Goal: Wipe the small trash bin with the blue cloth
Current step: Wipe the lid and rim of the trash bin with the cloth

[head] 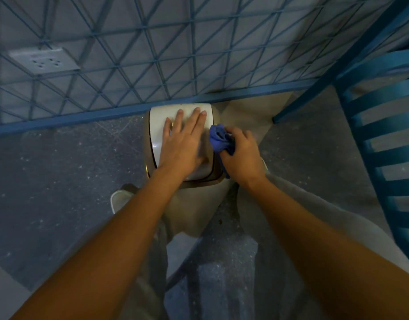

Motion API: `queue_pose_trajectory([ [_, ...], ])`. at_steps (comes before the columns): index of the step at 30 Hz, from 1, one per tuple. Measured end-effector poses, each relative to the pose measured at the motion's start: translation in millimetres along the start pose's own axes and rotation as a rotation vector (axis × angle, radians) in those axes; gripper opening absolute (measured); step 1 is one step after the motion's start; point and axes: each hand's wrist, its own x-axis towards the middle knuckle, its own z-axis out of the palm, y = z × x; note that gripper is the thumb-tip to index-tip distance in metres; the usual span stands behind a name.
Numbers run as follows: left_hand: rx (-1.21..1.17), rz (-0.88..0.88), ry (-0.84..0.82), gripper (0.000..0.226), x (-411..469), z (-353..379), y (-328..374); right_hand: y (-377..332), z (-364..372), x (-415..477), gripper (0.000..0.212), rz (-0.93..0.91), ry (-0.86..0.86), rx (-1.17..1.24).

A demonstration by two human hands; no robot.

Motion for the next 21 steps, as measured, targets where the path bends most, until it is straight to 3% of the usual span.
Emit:
queue_pose_trajectory([
  [4, -0.016, 0.008, -0.024, 0.096, 2, -3, 4, 6, -6, -3, 0.034, 0.207, 0.005, 0.142],
  [8, -0.001, 0.008, -0.006, 0.095, 8, -7, 12, 19, -19, 10, 0.029, 0.49, 0.055, 0.44],
  [14, 0.062, 0.053, -0.028, 0.093, 10, -2, 9, 38, -17, 18, 0.036, 0.579, -0.051, 0.502],
  [21, 0.039, 0.061, -0.024, 0.093, 10, -2, 3, 49, -9, 25, 0.035, 0.657, -0.02, 0.626],
])
